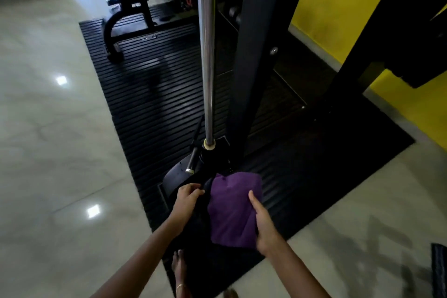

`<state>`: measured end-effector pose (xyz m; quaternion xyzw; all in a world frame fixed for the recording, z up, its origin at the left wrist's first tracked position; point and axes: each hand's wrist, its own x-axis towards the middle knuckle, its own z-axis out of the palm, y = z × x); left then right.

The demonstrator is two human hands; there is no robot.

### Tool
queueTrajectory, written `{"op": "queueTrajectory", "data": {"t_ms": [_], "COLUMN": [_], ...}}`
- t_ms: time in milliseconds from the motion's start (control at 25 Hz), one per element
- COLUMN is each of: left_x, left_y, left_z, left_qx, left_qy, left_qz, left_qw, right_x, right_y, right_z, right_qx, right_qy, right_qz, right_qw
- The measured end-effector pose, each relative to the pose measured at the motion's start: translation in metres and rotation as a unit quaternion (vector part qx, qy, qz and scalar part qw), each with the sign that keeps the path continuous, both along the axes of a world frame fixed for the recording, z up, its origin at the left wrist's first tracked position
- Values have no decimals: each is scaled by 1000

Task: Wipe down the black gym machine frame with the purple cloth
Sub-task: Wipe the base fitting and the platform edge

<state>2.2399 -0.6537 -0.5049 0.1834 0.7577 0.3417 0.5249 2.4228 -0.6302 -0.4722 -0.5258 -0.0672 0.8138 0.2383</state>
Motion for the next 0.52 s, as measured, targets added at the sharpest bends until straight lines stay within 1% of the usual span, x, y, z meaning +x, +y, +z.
{"op": "queueTrajectory", "data": {"t_ms": [40, 160, 280, 360, 400, 440, 480, 520], "left_x": [1, -9, -31, -45, -50, -54, -58, -59], "left_y": [3, 11, 36, 63, 78, 93, 107, 119], "left_z": [-23, -86, -145, -174, -185, -195, -204, -211], "left_qx": [3, -1, -14, -6, 8, 19, 29, 31], "left_qy": [49, 158, 281, 352, 379, 393, 395, 392], "left_qz": [-19, -82, -145, -171, -177, -181, -186, -195], "left_qw": [999, 984, 949, 920, 908, 901, 899, 898], "right_x": [2, -1, -19, -33, -42, -50, -61, -71], "right_y": [7, 28, 57, 80, 91, 105, 120, 136], "right_z": [-22, -78, -142, -178, -190, -202, -212, -223], "right_qx": [3, 12, 33, 102, 152, 210, 276, 351], "right_qy": [-1, 1, -90, -162, -206, -254, -300, -349], "right_qz": [-13, -38, -14, -5, 1, 18, 40, 66], "right_qw": [1000, 999, 995, 982, 967, 944, 912, 866]}}
